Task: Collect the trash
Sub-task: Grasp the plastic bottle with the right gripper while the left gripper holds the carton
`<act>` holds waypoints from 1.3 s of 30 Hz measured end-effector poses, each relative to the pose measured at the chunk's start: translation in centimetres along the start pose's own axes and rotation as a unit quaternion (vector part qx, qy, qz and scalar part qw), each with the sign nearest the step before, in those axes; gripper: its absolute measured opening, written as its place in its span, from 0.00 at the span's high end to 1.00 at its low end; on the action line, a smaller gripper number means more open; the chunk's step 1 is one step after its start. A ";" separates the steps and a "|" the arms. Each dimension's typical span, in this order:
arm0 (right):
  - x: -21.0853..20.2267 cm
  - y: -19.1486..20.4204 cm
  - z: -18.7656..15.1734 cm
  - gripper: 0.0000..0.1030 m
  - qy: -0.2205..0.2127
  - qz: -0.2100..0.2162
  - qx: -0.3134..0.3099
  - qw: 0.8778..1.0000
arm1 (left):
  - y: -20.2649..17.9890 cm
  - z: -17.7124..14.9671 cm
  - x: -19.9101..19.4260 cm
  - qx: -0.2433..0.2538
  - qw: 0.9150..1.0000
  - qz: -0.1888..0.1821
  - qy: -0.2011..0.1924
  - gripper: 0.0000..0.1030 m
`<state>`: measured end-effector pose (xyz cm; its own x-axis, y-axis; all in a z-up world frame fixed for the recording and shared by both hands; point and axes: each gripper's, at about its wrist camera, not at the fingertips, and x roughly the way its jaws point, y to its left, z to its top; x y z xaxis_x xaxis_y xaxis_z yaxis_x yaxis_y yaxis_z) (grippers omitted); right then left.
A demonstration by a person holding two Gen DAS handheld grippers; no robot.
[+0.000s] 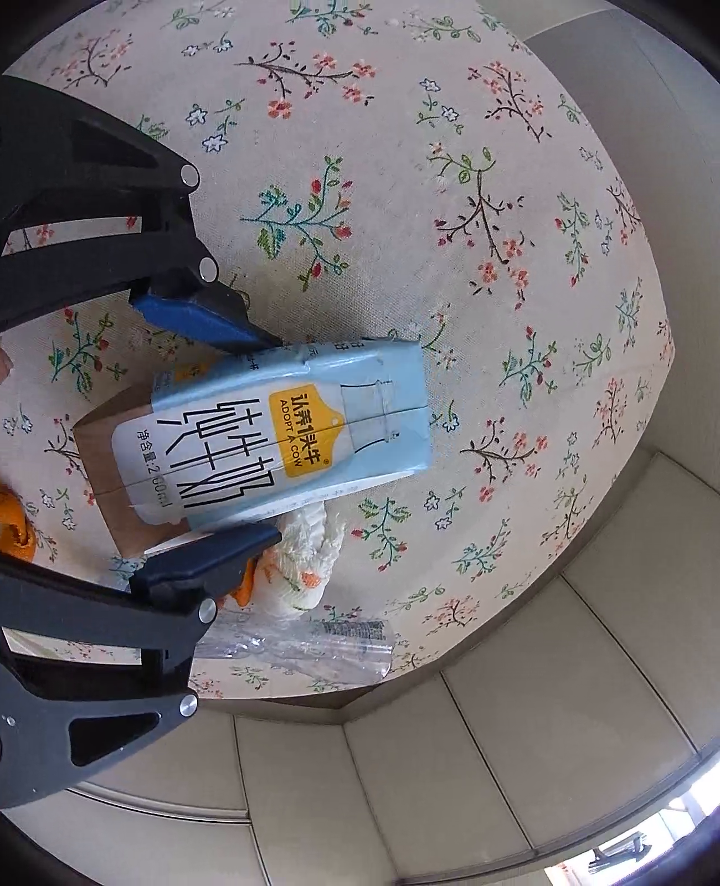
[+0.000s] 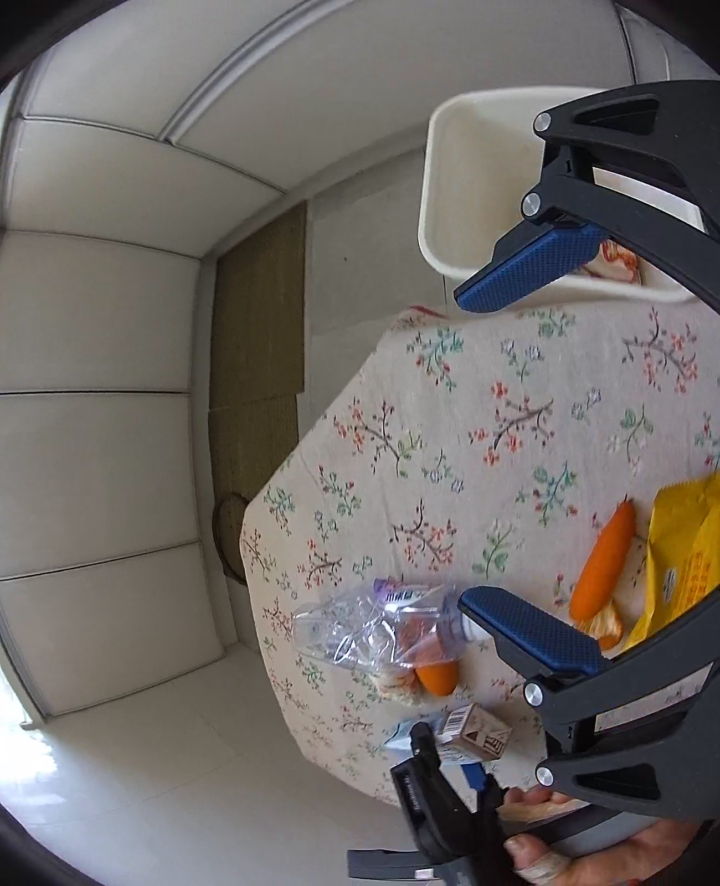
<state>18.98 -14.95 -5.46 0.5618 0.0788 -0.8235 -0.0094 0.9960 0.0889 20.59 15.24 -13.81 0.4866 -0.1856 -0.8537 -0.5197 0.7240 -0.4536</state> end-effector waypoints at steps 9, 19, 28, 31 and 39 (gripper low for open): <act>6.2 5.2 2.8 0.07 0.066 0.106 -0.013 0.992 | -0.5 -0.4 -7.5 0.085 0.995 -0.019 -0.044 0.49; 11.1 10.3 5.3 0.07 0.107 0.136 -0.086 0.981 | -0.3 0.3 -11.5 0.132 0.988 -0.031 -0.071 0.49; 13.8 11.7 4.5 0.07 0.138 0.123 -0.093 0.978 | 0.7 0.5 -11.1 0.142 0.988 -0.019 -0.061 0.49; 14.7 11.6 4.1 0.07 0.141 0.127 -0.081 0.978 | 0.8 0.4 -10.8 0.142 0.988 -0.020 -0.052 0.49; 13.3 10.8 4.5 0.27 0.128 0.155 -0.058 0.978 | 0.1 0.2 -11.4 0.152 0.986 -0.015 -0.065 0.49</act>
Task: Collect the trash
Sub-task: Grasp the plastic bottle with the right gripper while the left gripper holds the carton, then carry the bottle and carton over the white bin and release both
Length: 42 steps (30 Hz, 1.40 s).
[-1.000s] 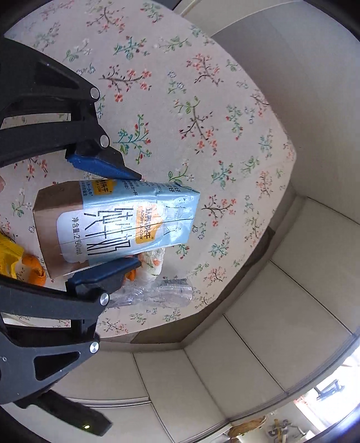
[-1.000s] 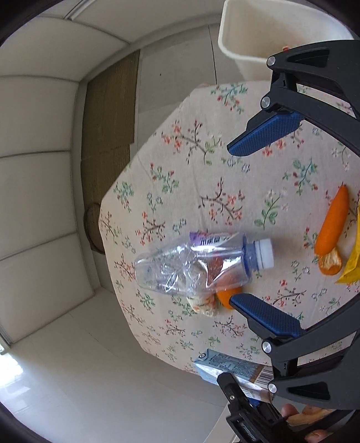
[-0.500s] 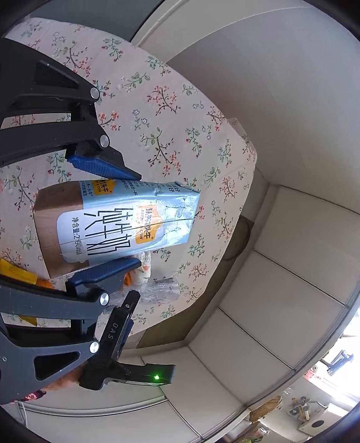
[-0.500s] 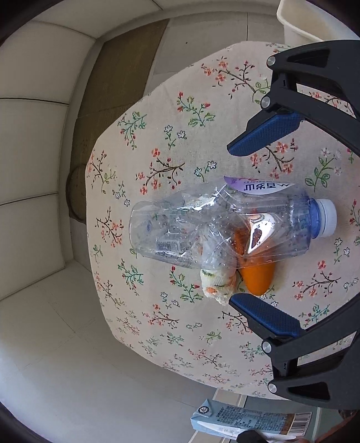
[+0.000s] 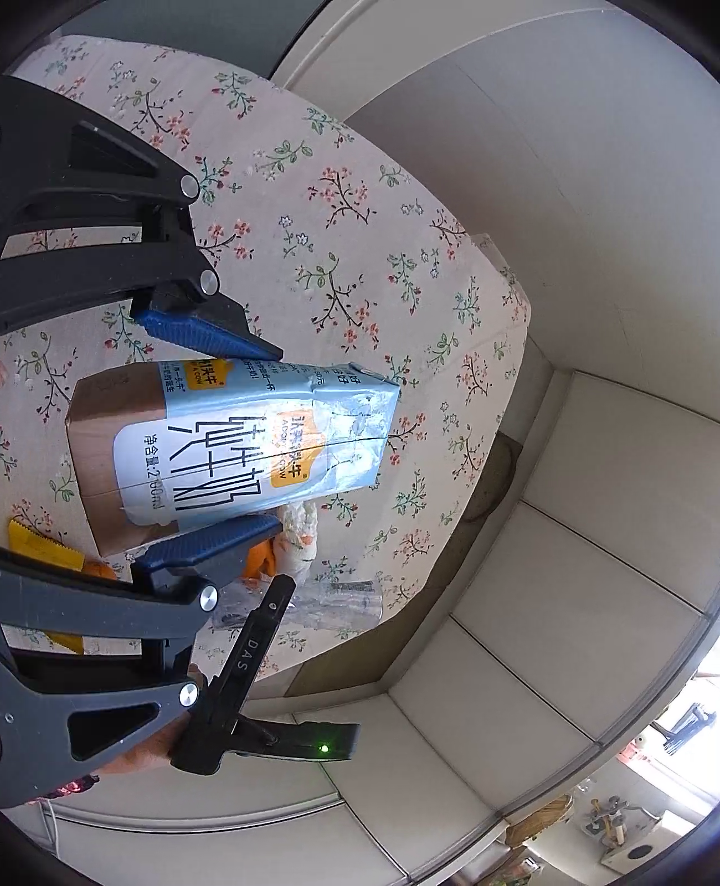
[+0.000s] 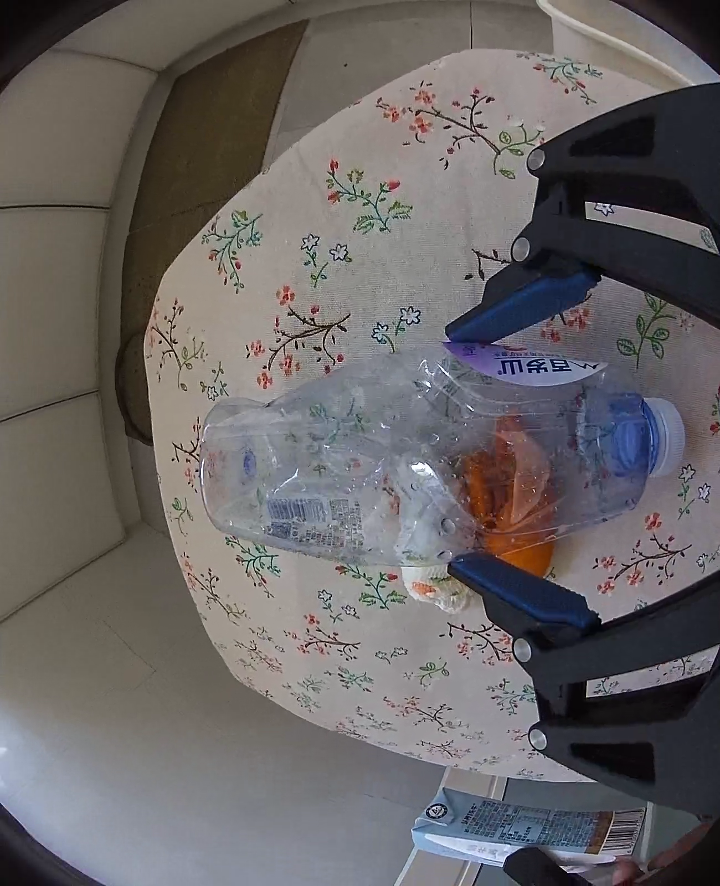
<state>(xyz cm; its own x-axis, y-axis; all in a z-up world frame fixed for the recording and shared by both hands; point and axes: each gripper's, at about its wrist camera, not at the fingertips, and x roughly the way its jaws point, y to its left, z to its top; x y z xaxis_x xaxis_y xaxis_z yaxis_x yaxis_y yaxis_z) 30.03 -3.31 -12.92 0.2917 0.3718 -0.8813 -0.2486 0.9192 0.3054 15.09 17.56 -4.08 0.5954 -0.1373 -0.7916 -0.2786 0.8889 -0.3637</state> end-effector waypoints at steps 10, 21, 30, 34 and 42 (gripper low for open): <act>-6.6 1.3 -0.9 0.27 -0.065 -0.012 -0.011 0.998 | -1.9 0.1 -2.2 0.011 0.999 -0.016 -0.028 0.49; -15.8 -0.1 -4.1 0.27 -0.145 -0.026 0.015 0.989 | -5.1 -0.6 -4.6 0.030 0.997 -0.045 -0.049 0.49; -22.9 -3.9 -8.1 0.27 -0.195 -0.052 0.050 0.978 | -8.0 -2.1 -5.2 0.056 0.995 -0.064 -0.054 0.49; -26.4 -6.5 -10.5 0.27 -0.218 -0.069 0.077 0.970 | -9.6 -2.9 -5.1 0.068 0.994 -0.073 -0.052 0.49; -29.8 -14.3 -15.7 0.27 -0.238 -0.128 0.159 0.950 | -13.3 -4.9 -3.9 0.095 0.991 -0.086 -0.036 0.49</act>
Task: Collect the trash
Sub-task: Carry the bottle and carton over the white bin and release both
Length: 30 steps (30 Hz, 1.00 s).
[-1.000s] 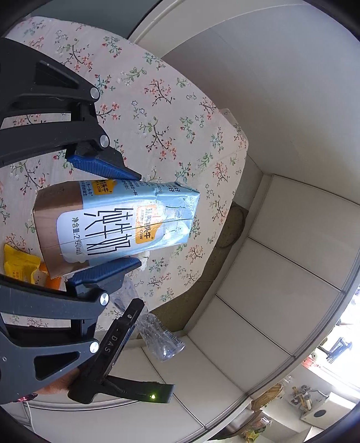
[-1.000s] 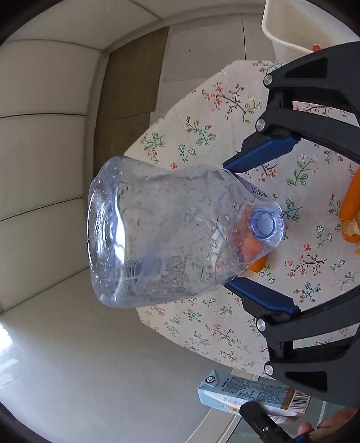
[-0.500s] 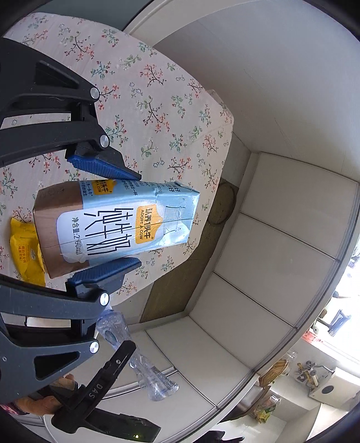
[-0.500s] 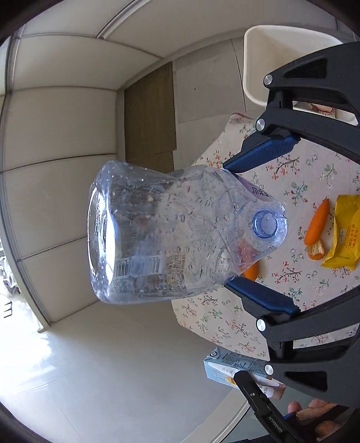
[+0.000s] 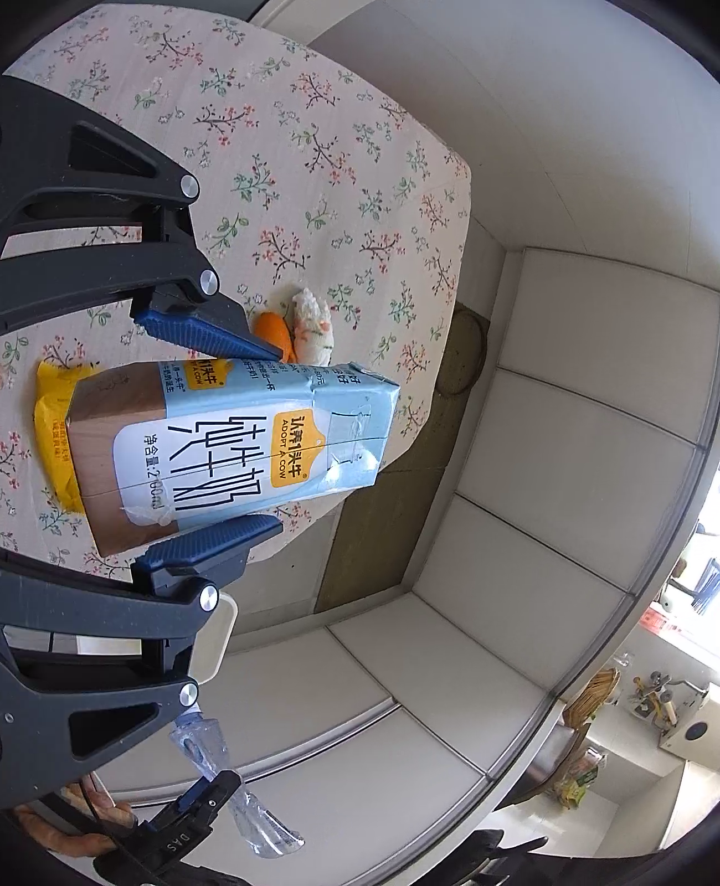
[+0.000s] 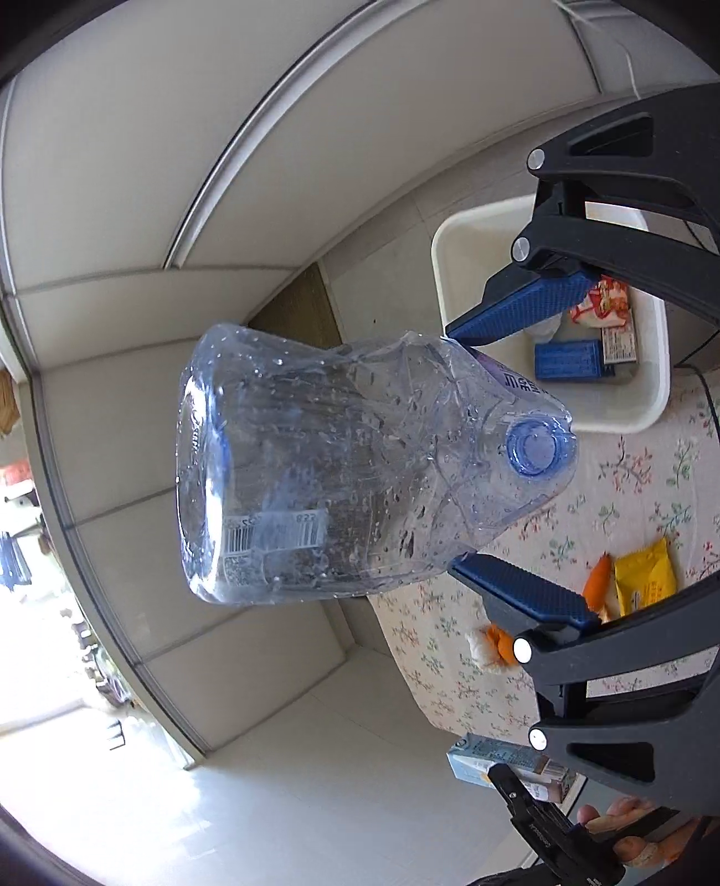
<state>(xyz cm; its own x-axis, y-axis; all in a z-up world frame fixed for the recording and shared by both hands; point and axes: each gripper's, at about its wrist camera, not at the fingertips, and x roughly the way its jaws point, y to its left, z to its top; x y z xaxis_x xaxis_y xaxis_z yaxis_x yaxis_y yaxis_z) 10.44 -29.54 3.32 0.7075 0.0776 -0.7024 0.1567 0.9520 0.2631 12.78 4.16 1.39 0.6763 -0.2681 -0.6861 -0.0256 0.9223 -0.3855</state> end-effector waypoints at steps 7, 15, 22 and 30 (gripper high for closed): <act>0.3 -5.8 0.0 0.26 0.010 -0.044 0.011 0.999 | -3.8 -1.7 2.6 0.028 0.999 -0.010 0.025 0.49; -0.5 -8.3 -0.3 0.17 0.002 -0.064 0.012 0.998 | -8.2 -3.9 5.4 0.054 0.997 -0.033 0.051 0.49; -3.2 -11.8 -0.4 0.15 -0.024 -0.062 0.046 0.997 | -13.0 -6.1 6.9 0.074 0.993 -0.068 0.061 0.49; -5.7 -16.7 -1.4 0.15 -0.041 -0.106 0.071 0.991 | -19.5 -8.7 8.7 0.098 0.987 -0.100 0.081 0.49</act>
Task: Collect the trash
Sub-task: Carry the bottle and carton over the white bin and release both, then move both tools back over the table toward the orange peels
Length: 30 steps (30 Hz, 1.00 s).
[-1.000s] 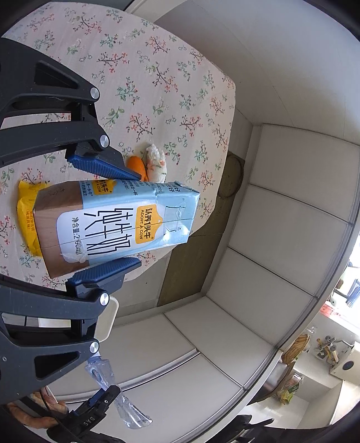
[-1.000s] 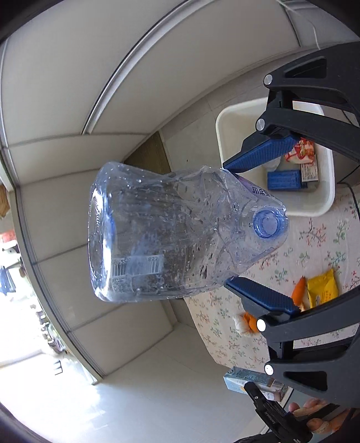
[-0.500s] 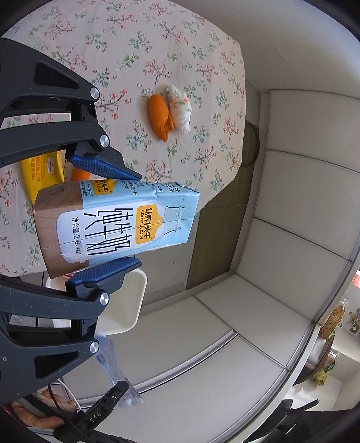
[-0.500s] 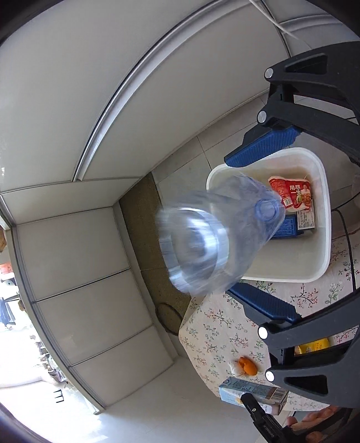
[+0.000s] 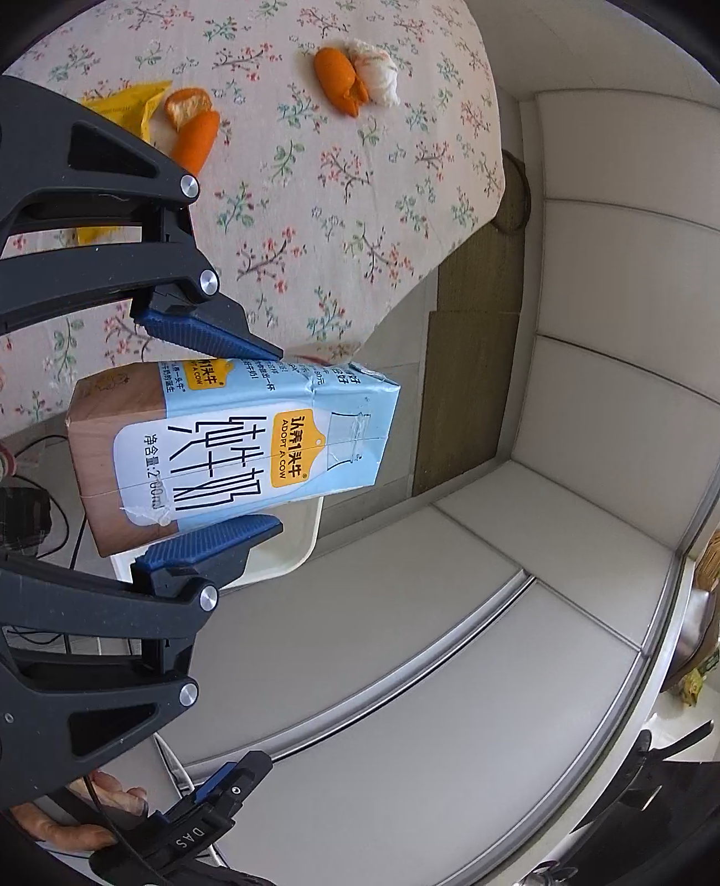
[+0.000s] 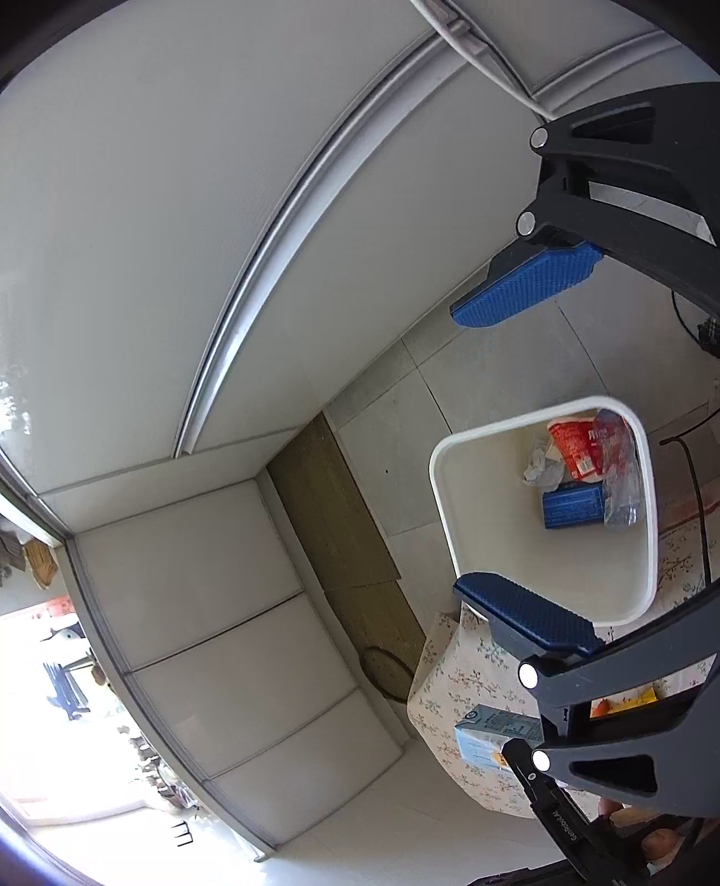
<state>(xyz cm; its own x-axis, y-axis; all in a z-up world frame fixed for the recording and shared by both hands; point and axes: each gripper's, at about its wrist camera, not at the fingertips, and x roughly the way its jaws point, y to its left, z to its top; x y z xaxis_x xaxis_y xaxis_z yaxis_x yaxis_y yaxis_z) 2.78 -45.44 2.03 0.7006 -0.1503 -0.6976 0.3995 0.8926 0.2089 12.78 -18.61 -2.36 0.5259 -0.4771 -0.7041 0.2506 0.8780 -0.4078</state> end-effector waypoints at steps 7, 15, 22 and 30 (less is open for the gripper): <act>-0.3 -3.7 -0.6 0.14 -0.003 -0.046 0.006 0.999 | -5.4 -0.7 1.9 0.038 0.999 -0.021 0.009 0.49; -0.3 -5.3 -0.8 0.14 -0.010 -0.091 0.005 0.996 | -9.4 -1.1 3.9 0.077 0.997 -0.028 0.015 0.48; -0.2 -5.0 -0.9 0.14 -0.009 -0.098 0.004 0.995 | -9.7 -1.2 4.8 0.089 0.995 -0.022 0.023 0.29; -0.2 -3.3 -0.7 0.10 -0.015 -0.099 -0.015 0.995 | -8.5 -1.2 4.5 0.086 0.996 0.003 0.022 0.24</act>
<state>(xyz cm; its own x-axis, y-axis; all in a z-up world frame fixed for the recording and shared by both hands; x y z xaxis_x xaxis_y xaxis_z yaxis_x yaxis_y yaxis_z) 0.92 -48.10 0.96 0.6271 -0.3371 -0.7023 0.5148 0.8559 0.0489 12.04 -28.28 -2.81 0.4926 -0.4701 -0.7324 0.3855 0.8723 -0.3006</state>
